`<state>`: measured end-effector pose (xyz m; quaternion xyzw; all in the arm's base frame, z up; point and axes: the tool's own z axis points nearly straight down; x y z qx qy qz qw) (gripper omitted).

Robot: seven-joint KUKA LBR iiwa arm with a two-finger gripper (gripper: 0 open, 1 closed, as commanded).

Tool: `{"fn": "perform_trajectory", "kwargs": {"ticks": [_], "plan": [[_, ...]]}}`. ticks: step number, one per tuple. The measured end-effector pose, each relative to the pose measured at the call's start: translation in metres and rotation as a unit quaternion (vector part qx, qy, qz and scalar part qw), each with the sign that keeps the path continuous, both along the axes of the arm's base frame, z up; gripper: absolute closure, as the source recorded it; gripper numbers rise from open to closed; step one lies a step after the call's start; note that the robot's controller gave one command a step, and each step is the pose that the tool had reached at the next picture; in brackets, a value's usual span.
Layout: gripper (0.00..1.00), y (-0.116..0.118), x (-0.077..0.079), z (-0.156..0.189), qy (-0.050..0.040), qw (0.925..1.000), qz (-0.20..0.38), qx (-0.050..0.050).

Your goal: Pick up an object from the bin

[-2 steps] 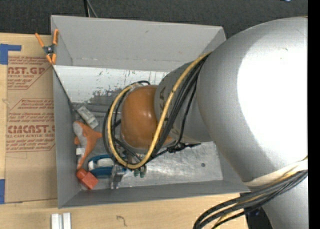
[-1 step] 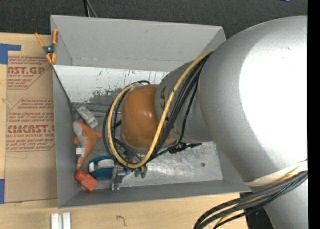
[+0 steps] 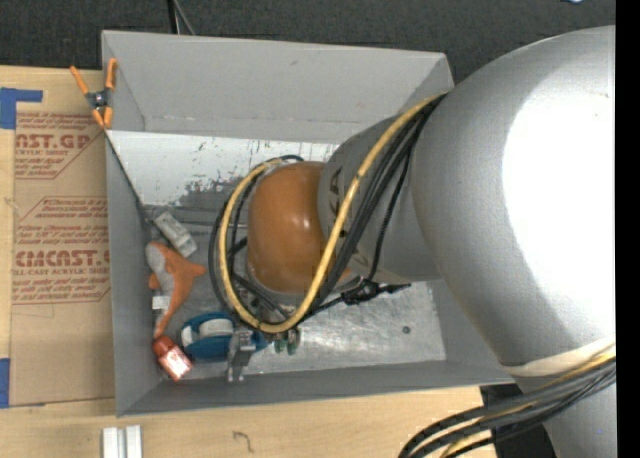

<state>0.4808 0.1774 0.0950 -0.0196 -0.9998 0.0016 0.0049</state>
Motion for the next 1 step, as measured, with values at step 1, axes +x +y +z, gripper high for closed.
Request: {"fn": "perform_trajectory", "kwargs": {"ticks": [1], "plan": [[1.00, 0.0006, 0.0013, 0.0153, -0.0017, 1.0000, 0.000, 0.001]]}}
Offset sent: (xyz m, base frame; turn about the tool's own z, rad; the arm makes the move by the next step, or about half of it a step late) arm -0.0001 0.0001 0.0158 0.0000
